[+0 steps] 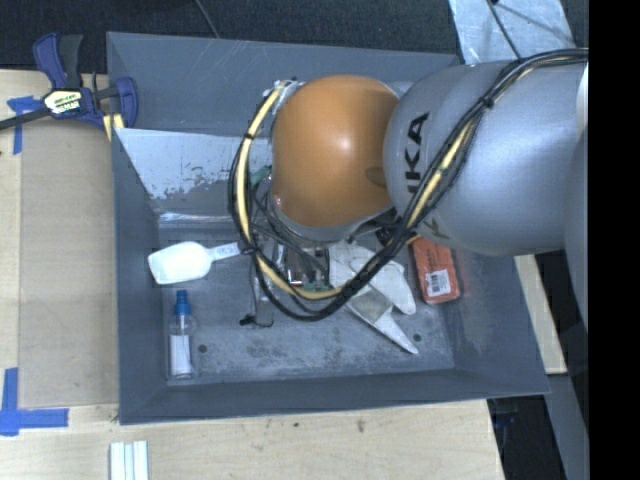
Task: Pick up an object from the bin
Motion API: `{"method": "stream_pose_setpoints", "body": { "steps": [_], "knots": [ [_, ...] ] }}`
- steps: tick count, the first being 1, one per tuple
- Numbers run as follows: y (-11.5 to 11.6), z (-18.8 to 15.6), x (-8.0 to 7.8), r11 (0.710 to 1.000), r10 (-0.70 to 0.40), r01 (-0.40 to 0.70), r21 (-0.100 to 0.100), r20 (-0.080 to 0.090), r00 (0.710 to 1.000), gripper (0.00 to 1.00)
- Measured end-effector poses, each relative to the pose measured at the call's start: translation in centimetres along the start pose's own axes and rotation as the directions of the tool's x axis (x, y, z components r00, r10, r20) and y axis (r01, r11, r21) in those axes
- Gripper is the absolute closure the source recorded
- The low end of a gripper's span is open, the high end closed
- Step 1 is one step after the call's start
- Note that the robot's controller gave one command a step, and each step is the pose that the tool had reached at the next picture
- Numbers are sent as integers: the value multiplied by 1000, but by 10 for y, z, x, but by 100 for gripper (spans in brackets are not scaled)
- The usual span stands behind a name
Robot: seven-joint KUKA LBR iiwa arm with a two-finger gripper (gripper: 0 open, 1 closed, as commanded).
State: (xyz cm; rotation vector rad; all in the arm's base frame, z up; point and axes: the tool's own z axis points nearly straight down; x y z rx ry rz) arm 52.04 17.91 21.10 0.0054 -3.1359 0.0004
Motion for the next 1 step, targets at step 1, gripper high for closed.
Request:
{"method": "stream_pose_setpoints", "body": {
  "steps": [1],
  "knots": [
    [-1, -5, -2, 1000, 4, -4, -1, 8, 1000, 0]
  ]
}}
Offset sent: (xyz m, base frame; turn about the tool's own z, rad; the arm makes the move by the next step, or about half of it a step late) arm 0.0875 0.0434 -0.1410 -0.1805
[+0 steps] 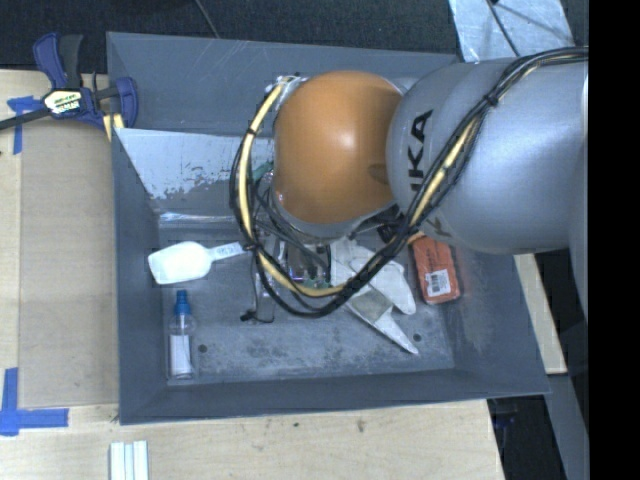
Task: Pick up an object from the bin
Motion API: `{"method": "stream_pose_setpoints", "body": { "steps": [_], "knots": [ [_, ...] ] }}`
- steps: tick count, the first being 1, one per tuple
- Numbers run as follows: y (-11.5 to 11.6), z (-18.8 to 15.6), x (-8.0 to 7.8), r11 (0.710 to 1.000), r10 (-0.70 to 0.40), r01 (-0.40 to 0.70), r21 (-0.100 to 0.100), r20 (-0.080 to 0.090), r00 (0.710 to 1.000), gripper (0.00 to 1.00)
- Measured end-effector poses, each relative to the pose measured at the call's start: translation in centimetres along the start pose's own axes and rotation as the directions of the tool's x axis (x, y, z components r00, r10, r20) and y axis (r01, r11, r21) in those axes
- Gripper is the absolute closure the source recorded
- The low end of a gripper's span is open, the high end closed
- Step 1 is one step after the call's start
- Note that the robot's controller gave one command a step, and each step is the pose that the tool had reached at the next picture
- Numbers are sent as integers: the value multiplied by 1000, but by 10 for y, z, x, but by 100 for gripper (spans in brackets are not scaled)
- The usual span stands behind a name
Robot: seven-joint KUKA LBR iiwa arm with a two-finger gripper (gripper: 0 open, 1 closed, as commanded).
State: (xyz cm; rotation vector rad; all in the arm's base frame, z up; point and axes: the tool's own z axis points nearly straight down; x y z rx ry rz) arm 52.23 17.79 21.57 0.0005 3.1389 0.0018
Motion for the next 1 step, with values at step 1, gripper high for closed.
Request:
{"method": "stream_pose_setpoints", "body": {
  "steps": [1],
  "knots": [
    [22, 68, -44, 996, -90, 90, -1, 8, 996, 0]
  ]
}}
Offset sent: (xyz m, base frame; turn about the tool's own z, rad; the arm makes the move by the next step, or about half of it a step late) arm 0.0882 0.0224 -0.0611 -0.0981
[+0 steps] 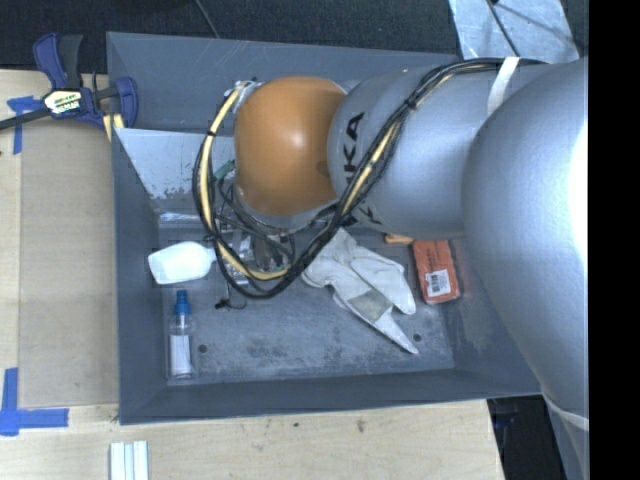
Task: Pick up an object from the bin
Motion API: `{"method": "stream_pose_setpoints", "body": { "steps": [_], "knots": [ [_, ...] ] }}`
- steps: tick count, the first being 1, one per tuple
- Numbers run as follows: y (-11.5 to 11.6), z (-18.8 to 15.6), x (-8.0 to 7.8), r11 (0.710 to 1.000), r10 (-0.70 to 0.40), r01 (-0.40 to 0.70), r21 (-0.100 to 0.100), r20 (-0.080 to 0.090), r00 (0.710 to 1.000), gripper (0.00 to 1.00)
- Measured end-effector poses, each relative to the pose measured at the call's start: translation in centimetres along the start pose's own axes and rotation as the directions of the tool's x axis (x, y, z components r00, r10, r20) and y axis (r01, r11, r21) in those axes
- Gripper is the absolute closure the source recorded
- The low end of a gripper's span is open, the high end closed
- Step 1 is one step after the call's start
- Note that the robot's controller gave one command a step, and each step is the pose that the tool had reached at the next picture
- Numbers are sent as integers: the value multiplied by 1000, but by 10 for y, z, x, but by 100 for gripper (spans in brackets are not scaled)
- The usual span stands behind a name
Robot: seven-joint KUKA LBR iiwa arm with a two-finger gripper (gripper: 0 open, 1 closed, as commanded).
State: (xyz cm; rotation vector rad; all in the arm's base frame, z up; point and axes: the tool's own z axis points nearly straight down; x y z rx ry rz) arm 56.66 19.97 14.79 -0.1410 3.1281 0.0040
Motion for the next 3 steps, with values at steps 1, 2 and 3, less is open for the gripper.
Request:
{"method": "stream_pose_setpoints", "body": {
  "steps": [1, 2, 3],
  "knots": [
    [-3, -3, -42, 1000, -9, 9, 2, -11, 1000, 0],
    [10, -3, -54, 996, -91, 91, 0, -4, 996, 0],
    [7, 83, -50, 981, -192, 192, 0, -14, 981, 0]
  ]
}}
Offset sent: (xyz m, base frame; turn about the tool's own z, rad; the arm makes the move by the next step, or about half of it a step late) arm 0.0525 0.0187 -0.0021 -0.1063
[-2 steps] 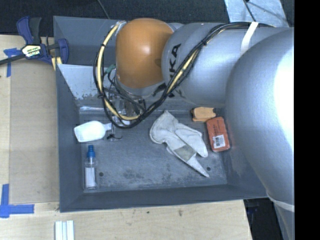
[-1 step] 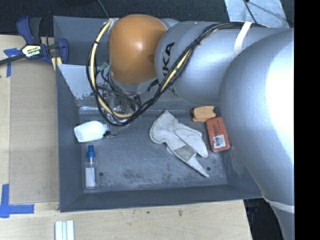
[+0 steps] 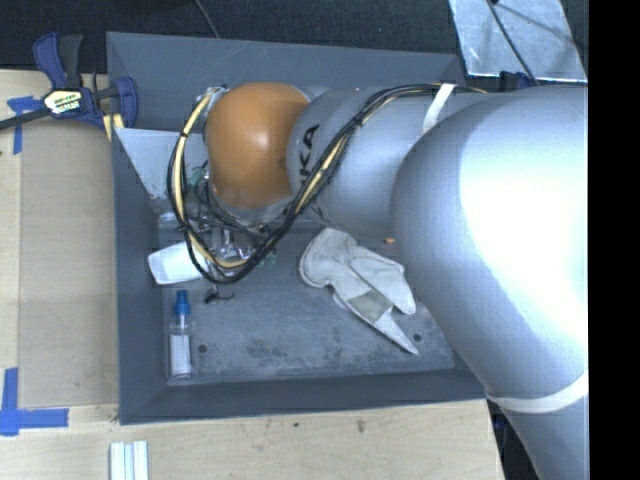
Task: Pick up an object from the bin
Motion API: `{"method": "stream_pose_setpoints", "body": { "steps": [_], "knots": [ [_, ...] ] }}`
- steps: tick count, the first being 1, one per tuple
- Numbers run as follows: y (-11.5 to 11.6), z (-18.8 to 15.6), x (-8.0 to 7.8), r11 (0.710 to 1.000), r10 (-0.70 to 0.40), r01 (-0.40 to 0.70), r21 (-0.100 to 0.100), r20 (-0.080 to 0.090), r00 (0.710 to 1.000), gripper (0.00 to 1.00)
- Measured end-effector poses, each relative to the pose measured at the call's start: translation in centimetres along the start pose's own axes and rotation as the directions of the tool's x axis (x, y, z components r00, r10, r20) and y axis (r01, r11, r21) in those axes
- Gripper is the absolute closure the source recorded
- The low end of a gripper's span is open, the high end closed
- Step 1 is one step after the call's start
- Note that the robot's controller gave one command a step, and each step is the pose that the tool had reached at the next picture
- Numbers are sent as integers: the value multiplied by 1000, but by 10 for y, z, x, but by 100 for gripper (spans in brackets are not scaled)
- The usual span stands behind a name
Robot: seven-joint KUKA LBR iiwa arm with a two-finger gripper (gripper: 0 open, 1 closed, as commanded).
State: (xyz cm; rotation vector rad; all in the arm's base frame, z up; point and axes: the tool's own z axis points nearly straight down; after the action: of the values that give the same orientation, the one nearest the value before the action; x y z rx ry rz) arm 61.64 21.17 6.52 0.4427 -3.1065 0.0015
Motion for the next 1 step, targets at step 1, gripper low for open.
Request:
{"method": "stream_pose_setpoints", "body": {
  "steps": [1],
  "knots": [
    [9, -5, -14, 998, -69, 69, -1, 8, 998, 100]
  ]
}}
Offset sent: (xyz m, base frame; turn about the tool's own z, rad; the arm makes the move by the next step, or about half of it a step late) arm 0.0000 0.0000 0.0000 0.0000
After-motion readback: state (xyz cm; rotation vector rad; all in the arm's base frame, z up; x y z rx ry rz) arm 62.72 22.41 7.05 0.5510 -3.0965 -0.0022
